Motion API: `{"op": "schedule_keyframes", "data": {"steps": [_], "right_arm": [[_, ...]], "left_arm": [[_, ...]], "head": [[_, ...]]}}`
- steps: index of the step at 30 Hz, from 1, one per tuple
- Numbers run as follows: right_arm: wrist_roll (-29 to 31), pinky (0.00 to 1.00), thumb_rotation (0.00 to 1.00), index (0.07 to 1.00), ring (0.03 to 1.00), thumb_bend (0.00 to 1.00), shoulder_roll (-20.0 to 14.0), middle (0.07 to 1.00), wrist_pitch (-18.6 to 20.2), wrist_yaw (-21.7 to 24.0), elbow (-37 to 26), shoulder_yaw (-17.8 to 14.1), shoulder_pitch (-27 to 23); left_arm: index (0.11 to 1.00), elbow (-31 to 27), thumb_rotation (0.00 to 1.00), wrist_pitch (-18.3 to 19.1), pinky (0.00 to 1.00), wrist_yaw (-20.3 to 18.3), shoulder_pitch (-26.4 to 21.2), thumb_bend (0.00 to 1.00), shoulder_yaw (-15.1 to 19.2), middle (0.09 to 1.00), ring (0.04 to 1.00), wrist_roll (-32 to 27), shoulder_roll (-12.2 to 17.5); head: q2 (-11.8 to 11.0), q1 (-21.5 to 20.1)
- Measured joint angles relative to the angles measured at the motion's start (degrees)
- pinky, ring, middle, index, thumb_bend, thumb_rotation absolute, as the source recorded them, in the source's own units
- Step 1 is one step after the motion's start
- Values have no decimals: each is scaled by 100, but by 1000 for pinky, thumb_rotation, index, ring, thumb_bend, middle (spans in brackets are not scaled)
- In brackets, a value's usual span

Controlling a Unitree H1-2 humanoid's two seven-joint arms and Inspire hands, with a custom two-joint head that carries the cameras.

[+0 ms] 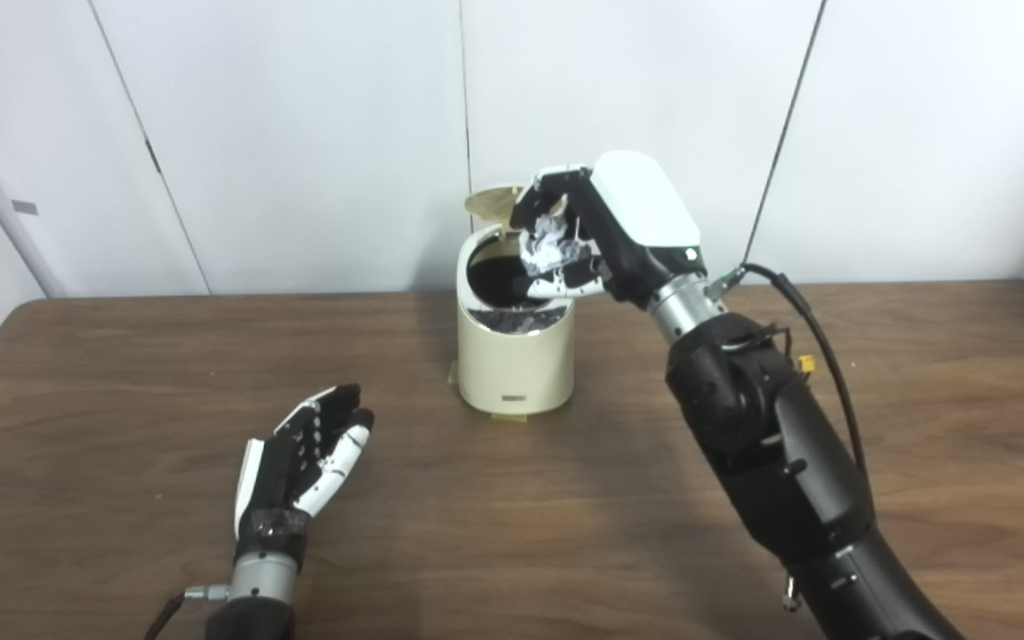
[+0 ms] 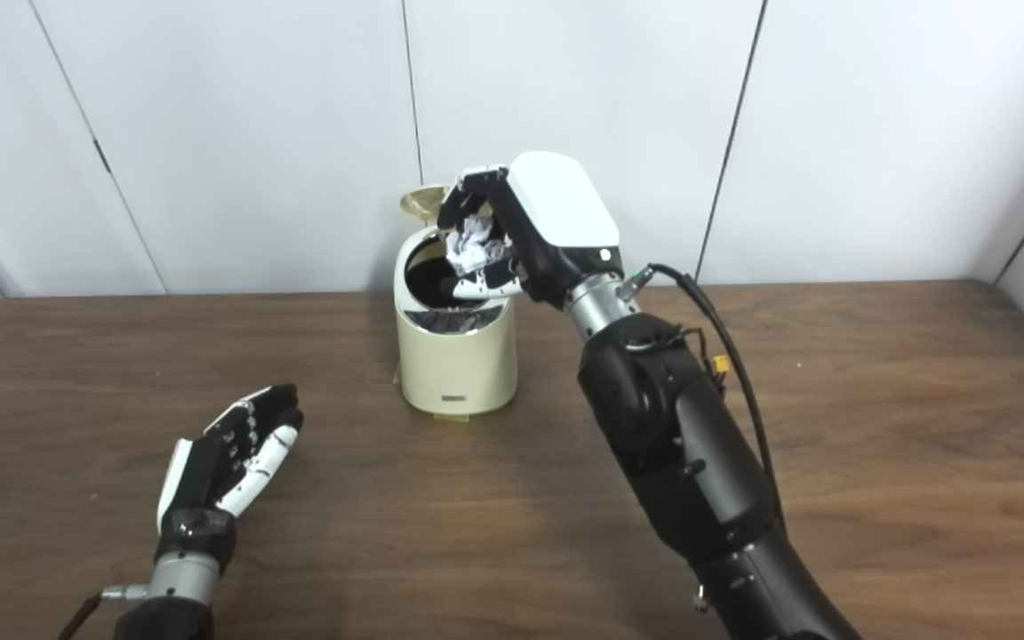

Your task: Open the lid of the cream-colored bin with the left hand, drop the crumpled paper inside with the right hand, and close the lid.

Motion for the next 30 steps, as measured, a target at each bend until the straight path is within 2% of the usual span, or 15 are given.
{"op": "schedule_keyframes", "data": {"steps": [2,6,9,12,19,26,30], "right_arm": [[-16,350,0,509,383,513,49,524,-49,-77,187,27,-5],[-25,347,0,505,382,514,120,524,-126,-294,472,44,-35],[-24,345,0,505,382,514,141,524,-142,-450,653,43,-71],[-12,301,0,509,394,496,163,520,-149,-524,864,47,-129],[29,293,0,518,388,493,328,517,-150,-699,1106,77,-171],[74,292,0,516,390,493,357,517,-151,-894,1332,86,-284],[149,293,0,516,393,492,393,523,-159,-974,1462,90,-295]], "left_arm": [[809,4,478,-24,799,12,0,571,-3,815,820,12,-19],[810,5,471,-33,836,12,0,565,0,821,836,1,-22],[810,9,465,-51,816,11,2,564,15,817,825,-19,-19],[812,9,480,-52,808,11,3,578,21,815,821,-27,-19],[814,9,445,-52,793,0,7,574,48,816,813,-107,-22],[817,9,440,-52,778,-8,8,567,53,807,801,-175,-19],[807,8,449,-52,807,-1,8,568,51,806,812,-159,-18]], "head": [[9,0],[9,9],[17,-9],[26,-9],[26,-9],[18,0],[26,-17]]}}
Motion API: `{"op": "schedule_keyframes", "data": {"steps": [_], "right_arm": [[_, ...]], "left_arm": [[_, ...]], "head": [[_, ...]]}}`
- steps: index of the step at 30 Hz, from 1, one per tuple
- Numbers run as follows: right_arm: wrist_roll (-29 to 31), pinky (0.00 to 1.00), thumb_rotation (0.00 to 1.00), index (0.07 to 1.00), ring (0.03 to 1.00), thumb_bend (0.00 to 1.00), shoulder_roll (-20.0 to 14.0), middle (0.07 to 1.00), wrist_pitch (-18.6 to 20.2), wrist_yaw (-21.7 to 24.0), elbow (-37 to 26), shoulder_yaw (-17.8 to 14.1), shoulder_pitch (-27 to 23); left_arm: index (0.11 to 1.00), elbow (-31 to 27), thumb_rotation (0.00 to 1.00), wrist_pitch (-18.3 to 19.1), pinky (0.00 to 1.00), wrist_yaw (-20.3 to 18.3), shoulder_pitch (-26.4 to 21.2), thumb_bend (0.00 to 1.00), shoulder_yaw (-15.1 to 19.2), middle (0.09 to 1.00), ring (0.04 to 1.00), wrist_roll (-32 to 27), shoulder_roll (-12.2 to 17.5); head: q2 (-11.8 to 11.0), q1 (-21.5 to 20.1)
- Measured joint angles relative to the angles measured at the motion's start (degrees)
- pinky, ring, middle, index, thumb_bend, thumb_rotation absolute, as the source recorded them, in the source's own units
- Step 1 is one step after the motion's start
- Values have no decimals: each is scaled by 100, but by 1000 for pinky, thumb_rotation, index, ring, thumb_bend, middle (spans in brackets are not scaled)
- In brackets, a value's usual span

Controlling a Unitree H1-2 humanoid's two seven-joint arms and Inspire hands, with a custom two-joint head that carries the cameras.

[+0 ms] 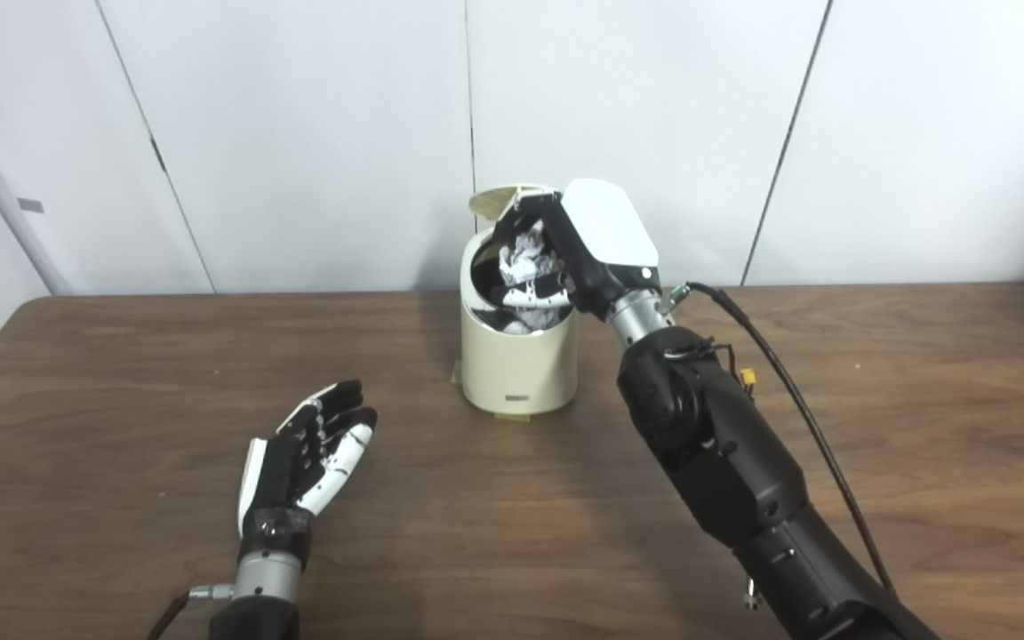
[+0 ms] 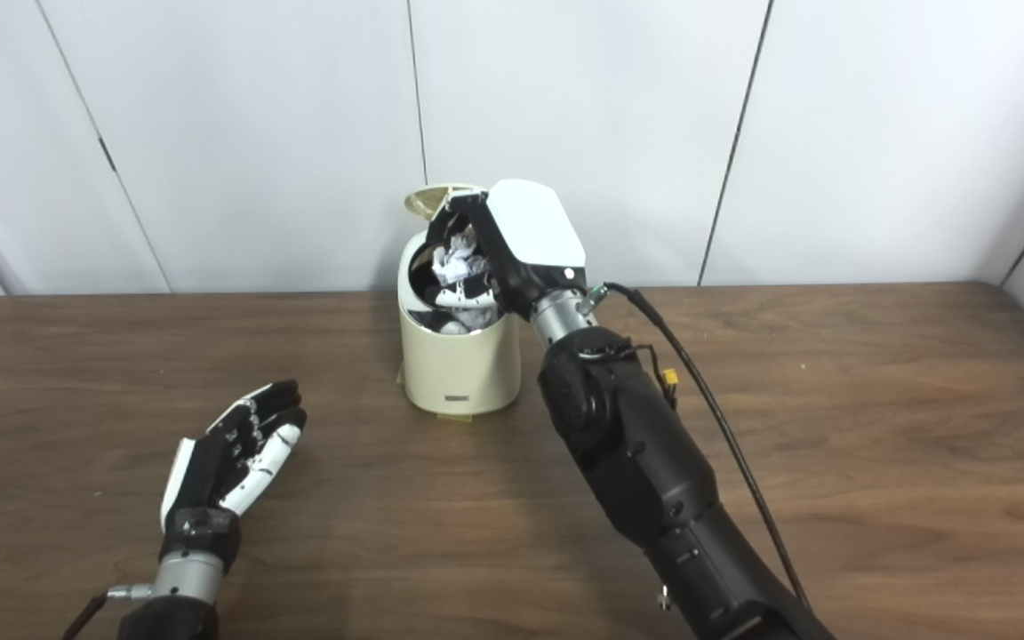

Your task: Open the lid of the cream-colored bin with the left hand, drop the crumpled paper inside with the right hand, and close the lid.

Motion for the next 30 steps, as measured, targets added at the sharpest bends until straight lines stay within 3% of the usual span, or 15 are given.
{"op": "schedule_keyframes", "data": {"steps": [14,20,24,30], "right_arm": [[173,315,0,518,391,495,50,515,-73,-73,151,14,-8],[257,366,0,542,402,496,57,523,115,151,109,22,-9],[252,335,0,533,415,496,49,532,193,234,95,54,-25],[126,398,0,522,407,515,-4,524,382,368,-21,168,-62]], "left_arm": [[827,0,446,-37,792,2,14,568,8,812,811,-46,-2],[826,0,434,-37,768,9,14,565,20,809,798,-44,-5],[836,-1,442,-37,763,4,14,566,18,819,803,-59,-14],[833,-1,450,-37,789,-4,14,554,18,824,815,-85,-14]], "head": [[70,-70],[79,-88],[88,-97],[88,-114]]}}
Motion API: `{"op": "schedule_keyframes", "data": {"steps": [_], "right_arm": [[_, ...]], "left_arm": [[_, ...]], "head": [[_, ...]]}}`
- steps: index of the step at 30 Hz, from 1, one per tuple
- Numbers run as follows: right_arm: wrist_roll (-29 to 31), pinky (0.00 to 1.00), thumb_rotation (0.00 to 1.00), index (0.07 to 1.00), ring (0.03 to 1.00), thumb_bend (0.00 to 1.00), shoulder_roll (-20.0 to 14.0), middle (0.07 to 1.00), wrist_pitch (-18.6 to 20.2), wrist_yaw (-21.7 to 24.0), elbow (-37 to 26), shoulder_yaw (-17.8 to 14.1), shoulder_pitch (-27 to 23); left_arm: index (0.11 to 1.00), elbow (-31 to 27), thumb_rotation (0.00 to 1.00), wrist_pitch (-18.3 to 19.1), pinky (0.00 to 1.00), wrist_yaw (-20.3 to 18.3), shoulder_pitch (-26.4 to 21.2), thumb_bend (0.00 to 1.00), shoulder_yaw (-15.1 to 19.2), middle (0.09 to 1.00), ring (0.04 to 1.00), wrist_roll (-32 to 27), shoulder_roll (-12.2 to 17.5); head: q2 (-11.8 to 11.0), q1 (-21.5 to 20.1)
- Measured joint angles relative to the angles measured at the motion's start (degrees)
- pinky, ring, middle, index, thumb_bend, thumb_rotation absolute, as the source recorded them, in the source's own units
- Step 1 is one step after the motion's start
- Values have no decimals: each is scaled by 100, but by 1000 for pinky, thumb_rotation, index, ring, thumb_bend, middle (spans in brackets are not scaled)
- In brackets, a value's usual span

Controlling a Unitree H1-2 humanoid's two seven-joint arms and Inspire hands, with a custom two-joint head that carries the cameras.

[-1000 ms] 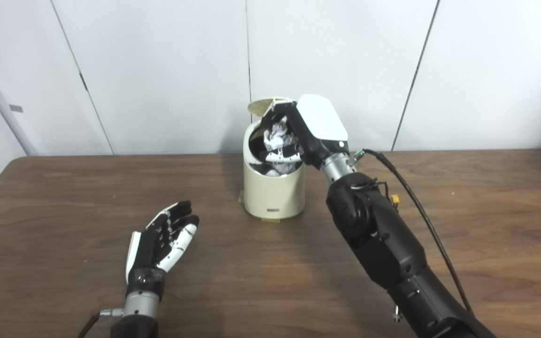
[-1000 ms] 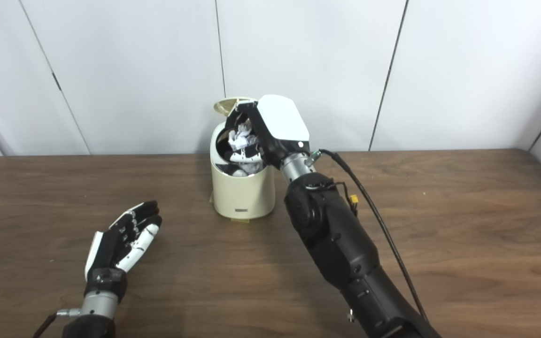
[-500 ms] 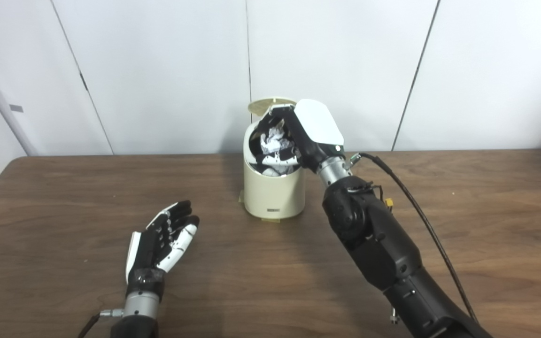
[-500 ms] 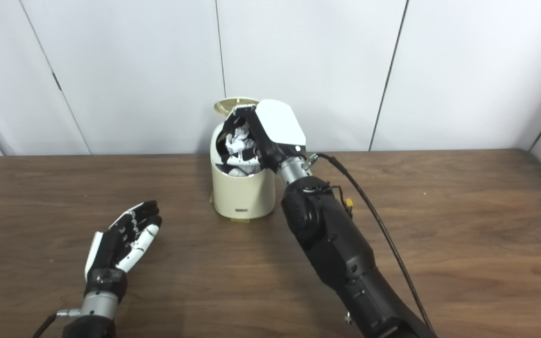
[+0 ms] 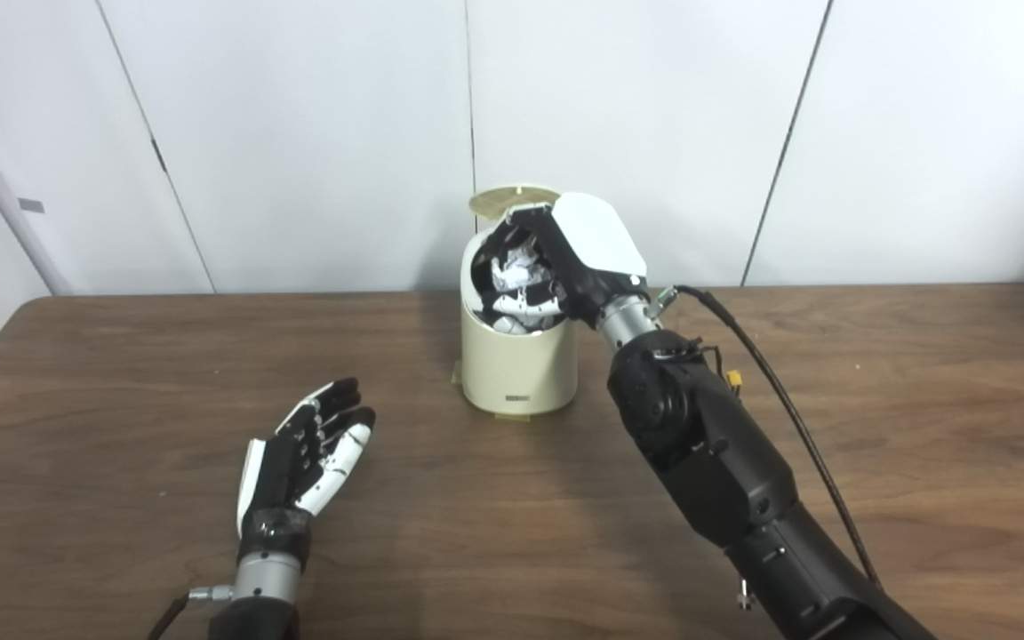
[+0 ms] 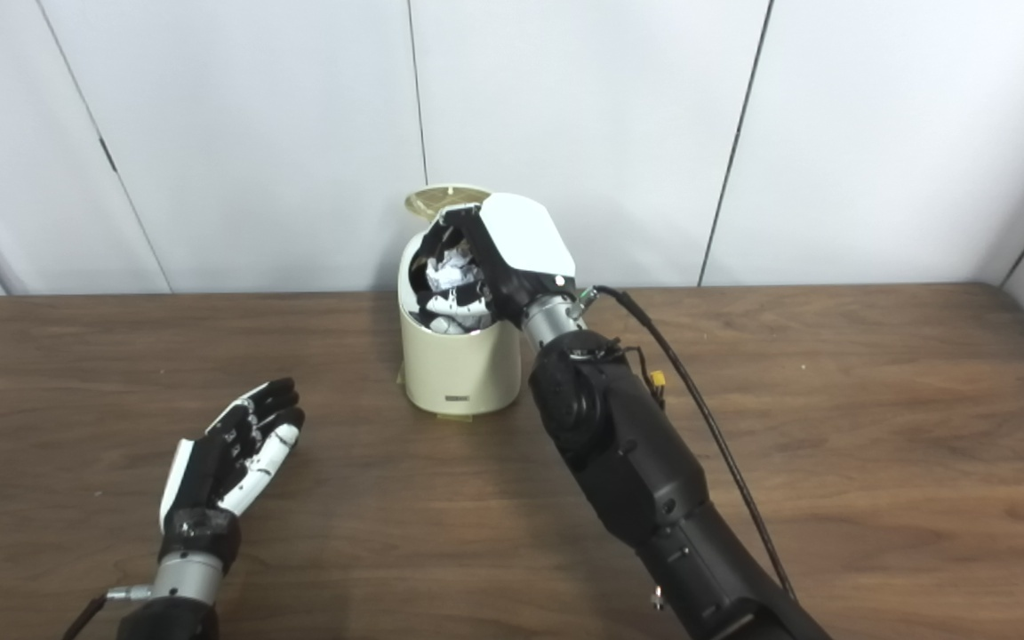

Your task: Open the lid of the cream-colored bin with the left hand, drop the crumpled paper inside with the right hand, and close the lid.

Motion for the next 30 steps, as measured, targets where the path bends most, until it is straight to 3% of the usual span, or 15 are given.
{"op": "schedule_keyframes", "data": {"steps": [2,3,5,6,7,9,10,14,18,19,25,30], "right_arm": [[-9,345,0,545,386,513,-12,499,75,79,-20,15,-8],[-10,235,0,514,293,525,-14,482,107,103,-28,19,-11],[-14,191,0,498,265,531,-15,475,159,143,-50,28,-18],[-15,245,0,591,367,554,-15,484,165,158,-56,31,-22],[-15,295,23,625,440,735,-19,584,170,171,-60,34,-26],[-11,383,65,662,543,904,-32,711,166,195,-68,40,-26],[-7,410,78,672,573,933,-42,742,163,208,-71,49,-26],[-1,527,126,697,673,972,-72,773,162,254,-90,74,-26],[-8,480,143,714,626,987,-106,770,167,322,-119,97,-25],[-7,430,141,716,584,987,-111,769,168,333,-126,97,-25],[2,445,123,705,600,1000,-119,740,181,361,-150,94,-24],[25,389,118,702,544,987,-119,712,177,360,-150,92,-24]], "left_arm": [[831,0,445,0,785,-2,0,552,1,822,812,-3,0],[830,0,442,0,779,-2,0,553,2,820,810,-9,-1],[831,0,438,0,780,-2,0,553,14,821,812,-37,-17],[832,0,444,0,779,-4,0,557,18,825,812,-59,-26],[832,0,444,-1,777,-11,0,557,19,825,812,-76,-29],[831,1,448,-12,774,-42,0,559,17,826,813,-113,-26],[830,0,451,-21,772,-45,0,562,15,825,812,-112,-25],[828,0,446,-23,770,-42,0,569,15,818,807,-106,-22],[830,0,443,-23,777,-42,0,566,15,819,810,-112,-26],[830,0,446,-23,777,-42,0,568,14,822,810,-112,-27],[830,0,435,-23,779,-41,0,556,10,820,809,-105,-35],[829,0,424,-23,773,-42,0,559,13,819,809,-109,-30]], "head": [[0,0],[9,9],[9,9],[9,9],[9,0],[17,0],[17,0],[17,-9],[17,-18],[26,-18],[44,9],[44,9]]}}
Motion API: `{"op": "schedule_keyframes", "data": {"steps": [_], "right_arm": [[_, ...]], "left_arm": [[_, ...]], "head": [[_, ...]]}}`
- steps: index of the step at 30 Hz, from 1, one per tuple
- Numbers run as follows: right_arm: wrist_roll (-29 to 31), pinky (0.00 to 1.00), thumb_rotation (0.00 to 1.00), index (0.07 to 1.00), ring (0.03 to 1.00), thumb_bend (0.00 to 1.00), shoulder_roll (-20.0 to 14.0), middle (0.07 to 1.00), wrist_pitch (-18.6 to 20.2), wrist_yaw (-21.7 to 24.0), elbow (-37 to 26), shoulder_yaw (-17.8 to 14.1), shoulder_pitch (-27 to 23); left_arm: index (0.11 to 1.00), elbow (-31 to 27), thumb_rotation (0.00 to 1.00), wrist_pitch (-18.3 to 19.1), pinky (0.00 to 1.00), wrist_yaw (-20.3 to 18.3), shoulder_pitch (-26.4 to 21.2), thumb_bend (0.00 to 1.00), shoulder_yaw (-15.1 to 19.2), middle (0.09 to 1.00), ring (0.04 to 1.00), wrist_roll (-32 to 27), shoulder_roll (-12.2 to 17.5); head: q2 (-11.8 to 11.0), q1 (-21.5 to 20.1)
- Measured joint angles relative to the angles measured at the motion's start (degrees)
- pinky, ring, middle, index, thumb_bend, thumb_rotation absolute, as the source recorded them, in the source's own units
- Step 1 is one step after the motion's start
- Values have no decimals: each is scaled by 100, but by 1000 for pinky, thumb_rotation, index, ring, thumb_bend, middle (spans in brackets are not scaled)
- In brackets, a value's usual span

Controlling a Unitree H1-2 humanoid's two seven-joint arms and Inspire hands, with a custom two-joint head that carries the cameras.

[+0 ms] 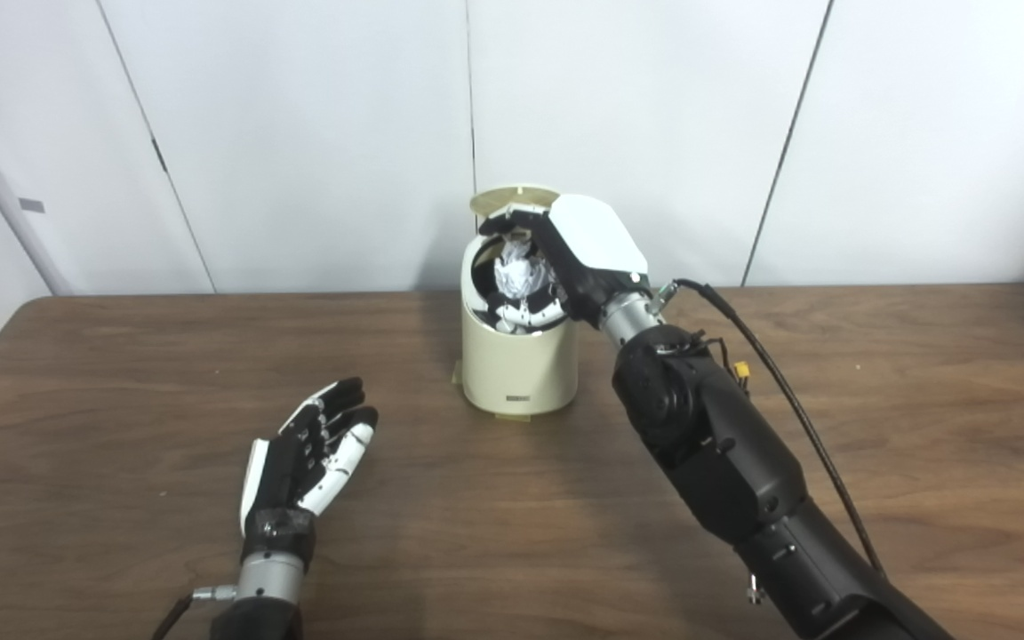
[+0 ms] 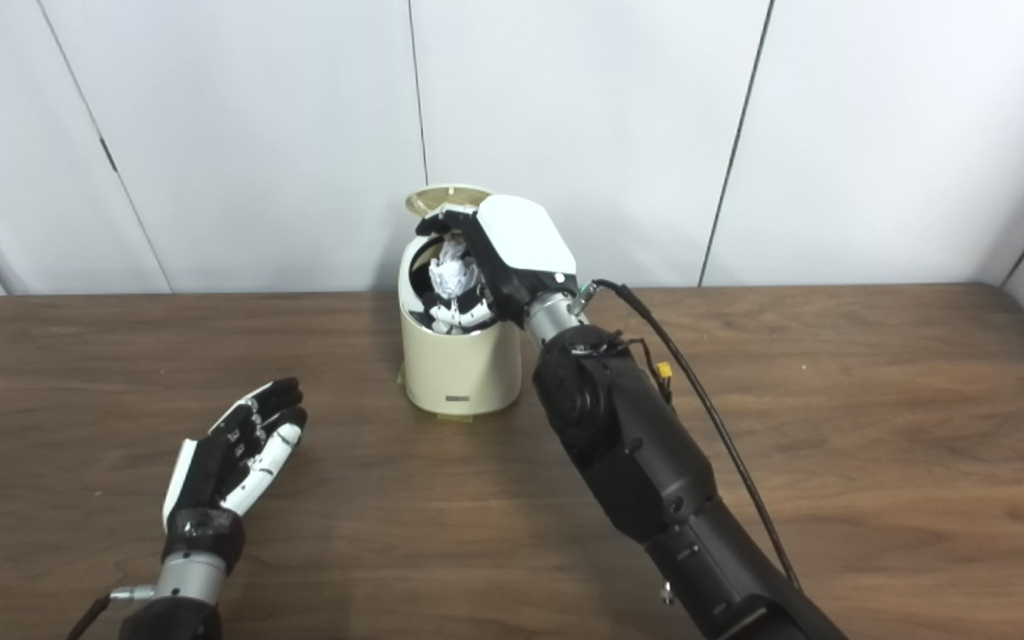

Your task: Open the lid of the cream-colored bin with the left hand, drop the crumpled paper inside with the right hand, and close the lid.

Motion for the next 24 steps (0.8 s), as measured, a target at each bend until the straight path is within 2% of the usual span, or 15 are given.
{"op": "schedule_keyframes", "data": {"steps": [2,5,7,10,11,14,18,24], "right_arm": [[5,403,127,700,560,986,0,718,-2,0,0,0,0],[4,497,129,696,627,991,-1,732,-1,0,-2,1,1],[-2,458,136,698,607,982,-5,728,-1,0,-21,2,6],[-48,472,165,698,611,982,-33,734,2,4,-69,20,19],[-86,516,181,698,633,983,-52,740,4,18,-79,41,20],[-295,733,217,699,742,987,-173,761,45,130,-156,199,18],[-595,829,257,712,785,989,-305,768,111,318,-239,395,15],[-753,887,295,721,791,986,-401,770,111,584,-306,480,-21]], "left_arm": [[829,0,422,0,766,0,0,563,3,819,807,-4,-1],[828,0,418,0,765,1,0,557,2,818,805,-4,-4],[829,0,429,0,773,1,0,560,0,818,807,-2,-4],[829,0,431,0,778,1,0,563,0,823,810,4,-3],[828,0,430,0,777,2,0,566,0,823,810,4,-3],[828,0,421,0,766,1,0,570,4,819,806,-5,-10],[828,0,419,0,773,1,0,564,6,819,805,-6,-19],[834,0,421,0,762,0,0,564,13,813,799,-11,-19]], "head": [[0,0],[0,0],[0,0],[26,-9],[26,-9],[26,-9],[26,-26],[18,-44]]}}
